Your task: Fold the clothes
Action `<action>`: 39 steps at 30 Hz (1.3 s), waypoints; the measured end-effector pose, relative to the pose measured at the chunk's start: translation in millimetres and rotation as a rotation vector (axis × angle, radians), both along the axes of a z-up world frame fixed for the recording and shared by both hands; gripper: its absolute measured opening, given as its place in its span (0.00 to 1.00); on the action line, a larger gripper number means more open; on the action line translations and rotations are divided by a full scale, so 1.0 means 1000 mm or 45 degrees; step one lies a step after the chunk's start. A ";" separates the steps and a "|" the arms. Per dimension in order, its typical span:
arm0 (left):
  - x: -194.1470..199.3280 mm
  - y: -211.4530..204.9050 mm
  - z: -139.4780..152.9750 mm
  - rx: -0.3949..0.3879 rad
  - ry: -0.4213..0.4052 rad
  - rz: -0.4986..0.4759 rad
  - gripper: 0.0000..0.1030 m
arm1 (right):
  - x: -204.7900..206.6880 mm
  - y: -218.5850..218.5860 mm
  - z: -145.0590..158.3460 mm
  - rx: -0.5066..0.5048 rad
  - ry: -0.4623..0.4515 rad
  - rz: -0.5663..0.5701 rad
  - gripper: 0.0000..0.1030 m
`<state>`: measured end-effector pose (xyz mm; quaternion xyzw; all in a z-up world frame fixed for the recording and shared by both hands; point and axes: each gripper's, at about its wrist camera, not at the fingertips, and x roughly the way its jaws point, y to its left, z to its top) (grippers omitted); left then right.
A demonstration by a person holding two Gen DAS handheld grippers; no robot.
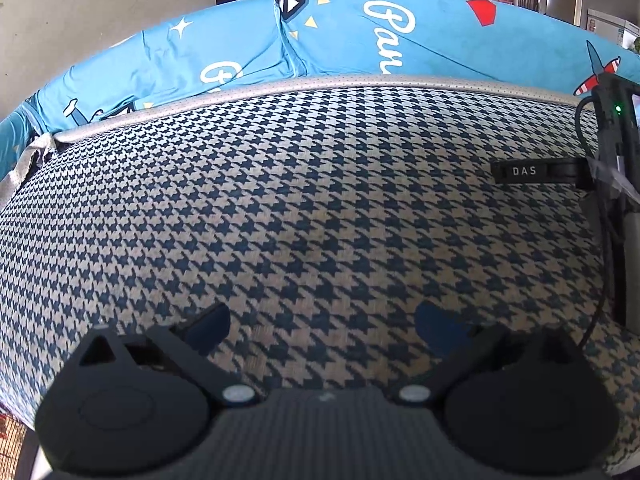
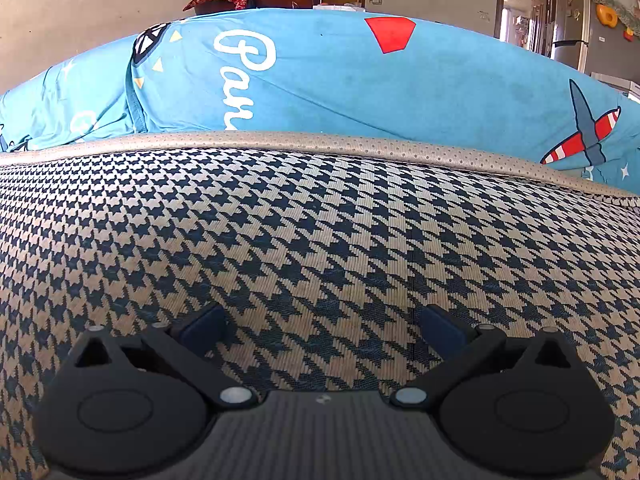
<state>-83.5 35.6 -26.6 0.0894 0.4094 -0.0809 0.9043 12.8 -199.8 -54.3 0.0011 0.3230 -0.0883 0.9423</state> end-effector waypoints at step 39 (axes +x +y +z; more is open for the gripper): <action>0.017 0.018 -0.005 -0.040 -0.020 -0.152 1.00 | 0.001 0.000 -0.001 0.001 0.000 0.001 1.00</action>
